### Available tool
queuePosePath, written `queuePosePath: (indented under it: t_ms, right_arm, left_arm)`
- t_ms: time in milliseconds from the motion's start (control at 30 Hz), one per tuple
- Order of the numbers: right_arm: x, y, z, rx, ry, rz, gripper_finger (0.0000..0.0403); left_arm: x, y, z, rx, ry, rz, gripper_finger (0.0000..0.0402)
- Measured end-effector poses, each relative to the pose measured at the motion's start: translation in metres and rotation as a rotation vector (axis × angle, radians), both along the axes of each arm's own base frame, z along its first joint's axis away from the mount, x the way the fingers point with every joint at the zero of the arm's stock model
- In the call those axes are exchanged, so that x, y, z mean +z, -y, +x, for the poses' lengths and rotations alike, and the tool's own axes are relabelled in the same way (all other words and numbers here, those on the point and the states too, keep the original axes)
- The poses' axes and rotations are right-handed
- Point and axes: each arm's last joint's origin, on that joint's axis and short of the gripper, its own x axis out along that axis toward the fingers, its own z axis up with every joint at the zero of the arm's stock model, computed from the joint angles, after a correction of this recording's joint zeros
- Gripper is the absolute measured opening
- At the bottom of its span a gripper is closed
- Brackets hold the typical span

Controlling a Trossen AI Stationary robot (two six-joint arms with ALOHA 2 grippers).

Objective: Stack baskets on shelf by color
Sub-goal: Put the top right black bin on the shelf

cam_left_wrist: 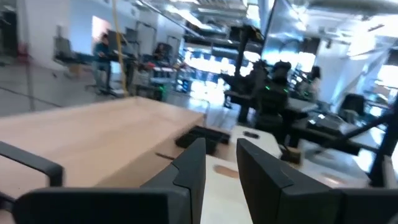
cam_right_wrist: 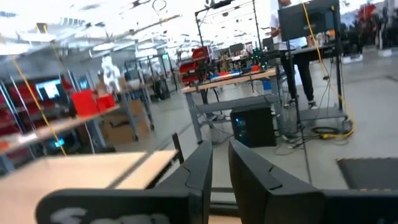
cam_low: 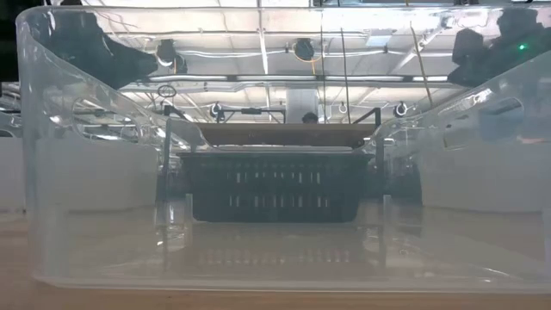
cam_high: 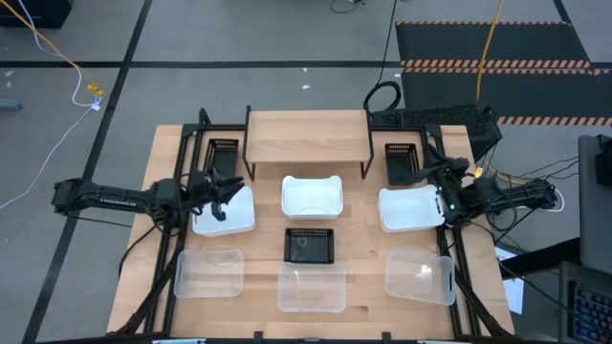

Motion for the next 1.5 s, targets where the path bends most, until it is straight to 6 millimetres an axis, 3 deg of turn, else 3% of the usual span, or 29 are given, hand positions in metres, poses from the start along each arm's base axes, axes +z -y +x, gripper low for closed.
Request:
queuePosePath:
  t_ms: [967, 1200, 1500]
  right_arm:
    - [0.001, 0.000, -0.001, 0.000, 0.013, 0.002, 0.0045]
    - [0.001, 0.000, -0.001, 0.000, 0.013, 0.002, 0.0045]
    - [0.001, 0.000, -0.001, 0.000, 0.013, 0.002, 0.0045]
  left_arm:
    - [0.016, -0.012, -0.007, 0.257, 0.106, 0.138, 0.0093]
    - [0.027, -0.013, -0.012, 0.343, 0.144, 0.327, 0.0093]
    - [0.032, -0.015, -0.015, 0.382, 0.196, 0.331, 0.0093]
